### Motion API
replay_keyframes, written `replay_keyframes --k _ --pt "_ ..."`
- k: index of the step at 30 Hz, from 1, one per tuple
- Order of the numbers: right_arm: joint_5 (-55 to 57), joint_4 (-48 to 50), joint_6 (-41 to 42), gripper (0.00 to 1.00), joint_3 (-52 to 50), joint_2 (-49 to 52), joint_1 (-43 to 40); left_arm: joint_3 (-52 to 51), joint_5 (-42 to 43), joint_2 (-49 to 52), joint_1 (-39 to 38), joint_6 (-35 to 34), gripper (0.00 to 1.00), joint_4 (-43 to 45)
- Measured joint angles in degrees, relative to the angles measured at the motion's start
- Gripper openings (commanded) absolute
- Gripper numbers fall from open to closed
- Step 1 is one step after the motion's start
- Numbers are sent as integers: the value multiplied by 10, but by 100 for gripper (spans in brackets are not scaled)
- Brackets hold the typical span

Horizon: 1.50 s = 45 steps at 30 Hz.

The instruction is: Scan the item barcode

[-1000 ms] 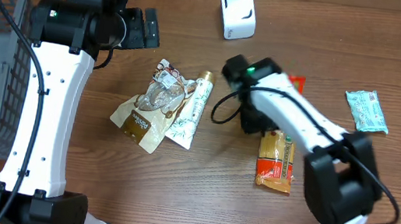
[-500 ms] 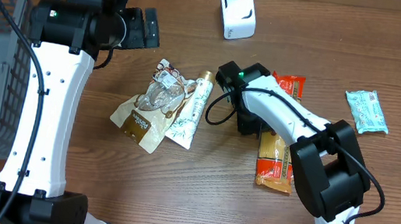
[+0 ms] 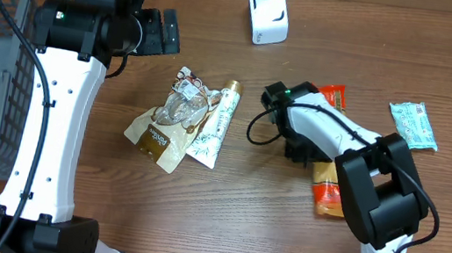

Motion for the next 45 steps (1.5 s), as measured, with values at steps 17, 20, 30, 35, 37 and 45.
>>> replay_keyframes --k 17,20,30,35,37,45 --pt "-82 -63 -40 4 76 -8 -10 0 0 0 0 0 100 0" --pt "-206 -13 -95 4 86 -49 -13 0 0 0 0 0 100 0" --pt "-558 134 -182 4 51 -139 -55 0 0 0 0 0 100 0" --pt "-621 223 -173 5 -68 -138 -106 0 0 0 0 0 100 0" --pt "-625 247 -170 11 -121 -138 -125 0 0 0 0 0 100 0" --pt "-619 261 -176 61 -160 -138 -159 0 0 0 0 0 100 0"
